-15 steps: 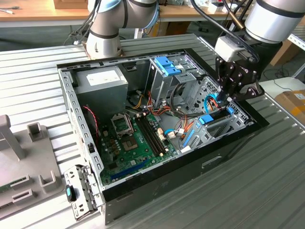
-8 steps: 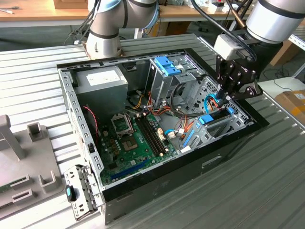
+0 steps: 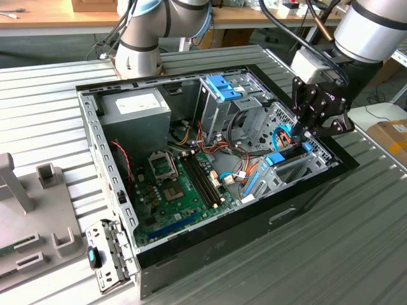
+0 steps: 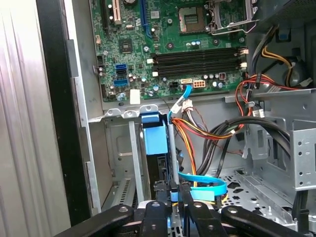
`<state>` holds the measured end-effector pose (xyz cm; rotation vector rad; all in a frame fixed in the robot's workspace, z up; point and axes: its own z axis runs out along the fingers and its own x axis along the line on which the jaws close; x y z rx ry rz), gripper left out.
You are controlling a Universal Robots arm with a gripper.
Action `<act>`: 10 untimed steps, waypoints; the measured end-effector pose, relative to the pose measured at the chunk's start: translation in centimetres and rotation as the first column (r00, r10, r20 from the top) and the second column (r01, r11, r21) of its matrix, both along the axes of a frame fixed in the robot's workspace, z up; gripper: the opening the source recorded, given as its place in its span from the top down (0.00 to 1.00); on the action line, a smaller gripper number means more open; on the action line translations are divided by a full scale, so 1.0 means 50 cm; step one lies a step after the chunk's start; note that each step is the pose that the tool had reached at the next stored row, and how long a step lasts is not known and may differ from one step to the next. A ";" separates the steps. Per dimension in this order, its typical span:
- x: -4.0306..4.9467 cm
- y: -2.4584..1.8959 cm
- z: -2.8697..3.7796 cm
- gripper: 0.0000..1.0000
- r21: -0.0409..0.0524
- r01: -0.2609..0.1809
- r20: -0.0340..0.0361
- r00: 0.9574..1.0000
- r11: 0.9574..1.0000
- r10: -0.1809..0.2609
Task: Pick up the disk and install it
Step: 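Insert the second disk wire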
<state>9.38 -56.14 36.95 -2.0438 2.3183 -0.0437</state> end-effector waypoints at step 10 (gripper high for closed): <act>0.000 -0.0049 -0.009 0.76 0.081 0.009 -0.004 1.000 0.997 -0.008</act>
